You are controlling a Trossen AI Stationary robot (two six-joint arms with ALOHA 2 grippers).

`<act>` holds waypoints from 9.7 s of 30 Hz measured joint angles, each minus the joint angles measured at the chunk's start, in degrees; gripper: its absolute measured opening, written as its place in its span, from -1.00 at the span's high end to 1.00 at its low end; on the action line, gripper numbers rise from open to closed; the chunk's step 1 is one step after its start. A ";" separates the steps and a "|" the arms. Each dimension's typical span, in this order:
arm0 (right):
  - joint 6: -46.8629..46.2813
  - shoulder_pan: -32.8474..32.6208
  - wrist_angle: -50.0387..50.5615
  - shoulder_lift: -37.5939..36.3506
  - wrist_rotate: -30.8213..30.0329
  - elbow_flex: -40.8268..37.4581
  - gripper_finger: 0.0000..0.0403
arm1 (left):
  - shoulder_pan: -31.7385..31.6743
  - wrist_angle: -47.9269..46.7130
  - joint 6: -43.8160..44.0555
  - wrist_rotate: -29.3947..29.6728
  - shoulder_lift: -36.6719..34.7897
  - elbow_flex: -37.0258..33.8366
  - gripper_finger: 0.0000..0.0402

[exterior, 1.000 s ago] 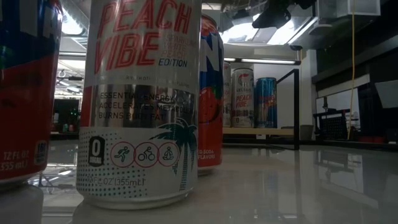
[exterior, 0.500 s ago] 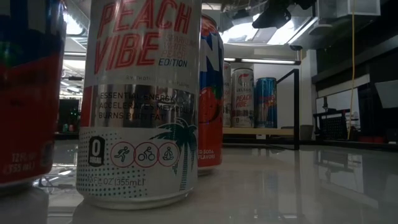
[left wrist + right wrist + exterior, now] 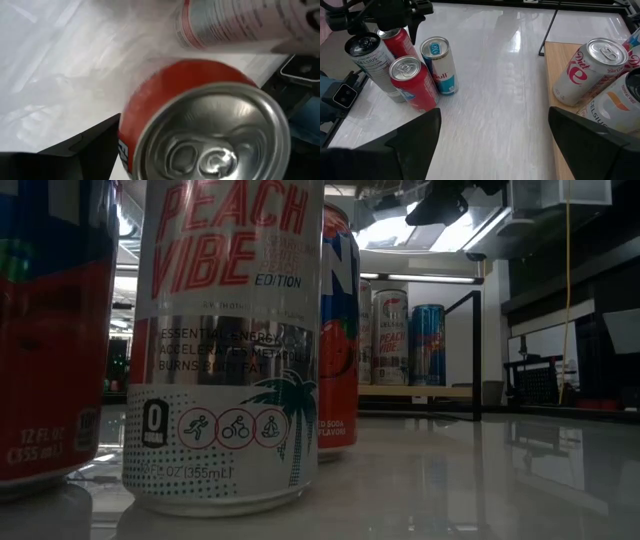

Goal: Place canned beverage on shelf
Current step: Put the red soda can onto the shelf aligned with the other red soda can

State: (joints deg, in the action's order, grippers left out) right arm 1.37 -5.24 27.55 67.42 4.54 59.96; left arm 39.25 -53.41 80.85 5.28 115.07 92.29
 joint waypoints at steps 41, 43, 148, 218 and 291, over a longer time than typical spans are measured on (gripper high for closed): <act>0.01 0.00 -0.03 0.00 -0.02 0.00 -0.80 | -5.85 -11.71 -19.07 -3.61 -7.67 0.52 -0.45; 0.02 0.00 0.00 0.00 -0.01 0.00 -0.80 | -7.14 -12.21 -21.64 -3.11 -9.42 0.52 -0.45; 0.61 0.00 -0.06 0.00 -0.04 0.00 -0.80 | -63.13 -4.79 -89.14 -7.72 -23.71 -15.56 -0.50; 0.62 0.00 -0.04 0.00 -0.04 0.00 -0.80 | -62.11 -5.16 -84.01 0.00 -25.86 -15.52 -0.70; 0.61 -0.01 -0.39 0.00 -0.04 0.00 -0.80 | -51.51 -1.62 -72.41 7.31 -25.40 -15.52 -0.05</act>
State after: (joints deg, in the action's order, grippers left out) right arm 1.98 -5.25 27.16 67.42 4.49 59.96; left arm -12.26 -55.02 8.44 12.59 89.67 76.77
